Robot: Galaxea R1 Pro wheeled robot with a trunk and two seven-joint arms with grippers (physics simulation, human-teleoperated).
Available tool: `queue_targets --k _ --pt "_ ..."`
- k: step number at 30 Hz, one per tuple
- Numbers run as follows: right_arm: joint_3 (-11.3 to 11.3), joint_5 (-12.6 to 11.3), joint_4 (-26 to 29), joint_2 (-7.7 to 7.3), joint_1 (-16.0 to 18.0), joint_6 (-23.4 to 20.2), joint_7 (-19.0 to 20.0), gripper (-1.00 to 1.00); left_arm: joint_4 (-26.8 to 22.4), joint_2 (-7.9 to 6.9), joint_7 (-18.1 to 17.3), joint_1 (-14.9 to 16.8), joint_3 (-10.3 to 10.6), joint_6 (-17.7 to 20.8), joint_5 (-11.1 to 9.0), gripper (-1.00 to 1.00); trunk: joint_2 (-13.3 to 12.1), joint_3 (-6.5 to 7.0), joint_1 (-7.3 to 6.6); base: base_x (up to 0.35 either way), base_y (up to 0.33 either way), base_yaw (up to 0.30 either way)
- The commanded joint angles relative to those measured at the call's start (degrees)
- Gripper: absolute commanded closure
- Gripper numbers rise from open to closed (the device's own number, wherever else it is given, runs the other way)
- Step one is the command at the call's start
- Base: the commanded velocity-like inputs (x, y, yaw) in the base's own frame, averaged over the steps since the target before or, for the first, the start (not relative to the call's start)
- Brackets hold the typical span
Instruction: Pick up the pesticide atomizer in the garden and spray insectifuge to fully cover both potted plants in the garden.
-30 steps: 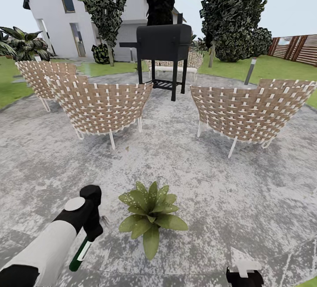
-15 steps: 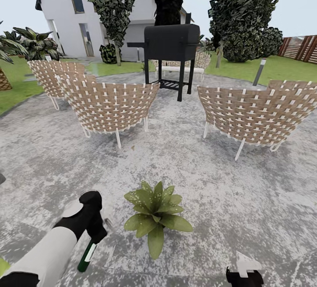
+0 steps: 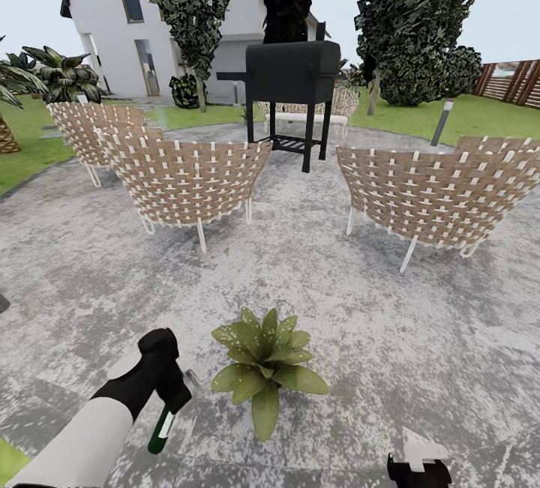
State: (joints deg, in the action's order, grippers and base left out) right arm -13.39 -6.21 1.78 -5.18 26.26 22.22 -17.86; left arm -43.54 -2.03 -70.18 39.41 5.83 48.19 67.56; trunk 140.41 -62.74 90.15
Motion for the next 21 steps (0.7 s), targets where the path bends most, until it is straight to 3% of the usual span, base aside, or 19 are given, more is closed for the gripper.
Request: queue_targets --k 1,4,7,13,15,17,21 --pt "-0.53 -0.58 -0.02 0.02 0.02 0.20 -0.06 -1.00 -0.17 -0.11 -0.48 0.12 0.21 0.50 0.38 1.00 0.02 -0.05 -0.01 0.000 0.000 0.000" --pt "-0.58 -0.43 -0.09 0.08 0.02 0.19 0.01 -1.00 -0.24 -0.14 0.42 -0.05 0.01 0.58 0.51 1.00 0.02 -0.05 -0.01 0.000 0.000 0.000" --pt "-0.60 -0.32 -0.11 0.09 0.02 0.12 0.02 -1.00 0.30 -0.18 4.40 -0.49 -0.02 0.59 0.03 1.00 0.02 -0.05 -0.01 0.000 0.000 0.000" --pt "-0.58 -0.42 -0.11 0.18 0.02 0.11 0.02 -1.00 0.54 -0.44 5.62 -1.40 -0.27 0.59 -0.14 1.00 0.02 -0.05 -0.01 0.000 0.000 0.000" --pt "-0.58 -0.46 -0.11 0.28 0.02 0.11 0.02 -1.00 0.44 -0.49 6.09 -2.39 -1.62 0.49 -0.14 1.00 0.02 -0.05 -0.01 0.000 0.000 0.000" --pt "-0.58 -0.47 -0.11 0.34 0.02 0.11 0.02 -1.00 0.40 -0.47 8.73 -2.90 -4.93 0.27 -0.14 1.00 0.02 -0.05 -0.01 0.000 0.000 0.000" --pt "-0.58 -0.51 -0.11 0.35 0.02 0.11 0.02 -1.00 0.21 -0.21 10.75 -3.02 -6.91 0.03 -0.30 1.00 0.02 -0.05 -0.01 0.000 0.000 0.000"
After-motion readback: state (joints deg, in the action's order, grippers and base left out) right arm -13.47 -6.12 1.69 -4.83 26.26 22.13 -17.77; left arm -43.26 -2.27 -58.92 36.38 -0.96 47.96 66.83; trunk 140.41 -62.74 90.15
